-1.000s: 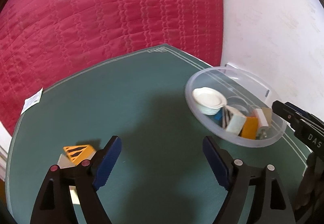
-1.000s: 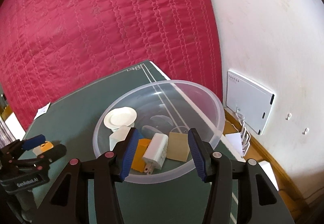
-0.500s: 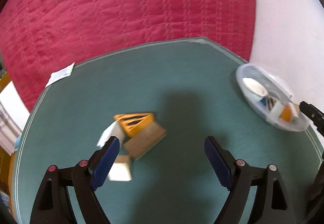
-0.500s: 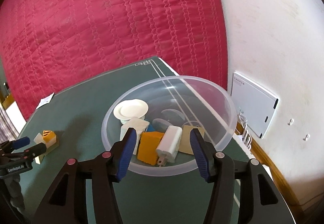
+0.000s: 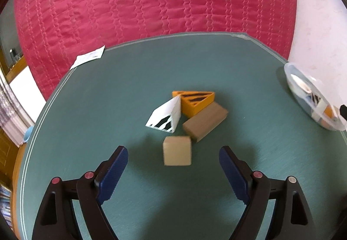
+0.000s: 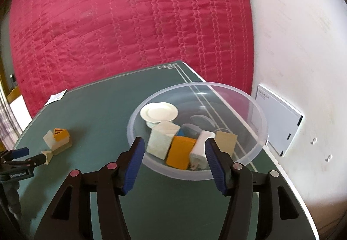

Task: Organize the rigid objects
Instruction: 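Grasp the small tan wooden cube with the left gripper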

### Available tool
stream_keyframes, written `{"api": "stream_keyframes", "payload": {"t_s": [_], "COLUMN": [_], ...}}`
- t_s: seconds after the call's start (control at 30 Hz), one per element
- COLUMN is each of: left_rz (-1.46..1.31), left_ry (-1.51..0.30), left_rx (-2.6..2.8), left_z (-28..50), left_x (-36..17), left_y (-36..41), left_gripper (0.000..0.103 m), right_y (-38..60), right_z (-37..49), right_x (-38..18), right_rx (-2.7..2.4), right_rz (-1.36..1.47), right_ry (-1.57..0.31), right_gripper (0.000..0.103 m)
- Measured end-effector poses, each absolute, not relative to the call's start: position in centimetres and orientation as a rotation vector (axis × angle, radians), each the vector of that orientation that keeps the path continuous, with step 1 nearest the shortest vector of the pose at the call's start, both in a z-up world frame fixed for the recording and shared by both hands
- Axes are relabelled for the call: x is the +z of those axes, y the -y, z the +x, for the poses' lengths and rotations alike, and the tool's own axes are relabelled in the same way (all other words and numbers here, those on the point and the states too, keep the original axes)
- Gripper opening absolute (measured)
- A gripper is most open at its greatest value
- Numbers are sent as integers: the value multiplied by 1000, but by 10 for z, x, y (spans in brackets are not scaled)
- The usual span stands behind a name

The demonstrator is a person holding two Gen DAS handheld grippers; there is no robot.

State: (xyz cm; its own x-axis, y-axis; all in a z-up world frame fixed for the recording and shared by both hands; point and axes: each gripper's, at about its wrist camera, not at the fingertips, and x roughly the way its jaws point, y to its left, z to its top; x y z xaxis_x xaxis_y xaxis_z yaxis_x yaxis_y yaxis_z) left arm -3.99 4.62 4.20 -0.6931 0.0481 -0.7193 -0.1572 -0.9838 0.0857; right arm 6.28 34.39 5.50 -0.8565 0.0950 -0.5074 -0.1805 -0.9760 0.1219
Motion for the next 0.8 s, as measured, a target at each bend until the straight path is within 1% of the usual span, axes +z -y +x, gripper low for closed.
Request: {"api": "stream_keyframes", "payload": {"t_s": [0.27,0.33,0.53,0.6,0.73,0.8], "left_rz": [-1218,-1223,-1243,-1253,-1258,-1254], "left_ry": [-184,-187,-202,-196,-163,-154], "left_rx": [2802,2802,2773,2759,2732,2721], "left_z": [-48,-50,-56,-60,-63,-63], "left_x": [34,33,29,27,26,26], "left_y": [-36,-36,-40,-40,-39,-38], "left_gripper": [89,86,73,65,53,44], "right_y": [-328,-324,-318,-316,-311,-308], "right_z": [64,65,65,66,66,65], "right_x": [56,56,55,55,54,54], "right_rx": [2922,2932,2954,2960,2979,2989], "right_rz": [-781,-787,-805,-811,-828,-838], "right_ry": [-195,-186,-174,-171,-158,-152], "right_gripper": [61,61,61,61,61,61]}}
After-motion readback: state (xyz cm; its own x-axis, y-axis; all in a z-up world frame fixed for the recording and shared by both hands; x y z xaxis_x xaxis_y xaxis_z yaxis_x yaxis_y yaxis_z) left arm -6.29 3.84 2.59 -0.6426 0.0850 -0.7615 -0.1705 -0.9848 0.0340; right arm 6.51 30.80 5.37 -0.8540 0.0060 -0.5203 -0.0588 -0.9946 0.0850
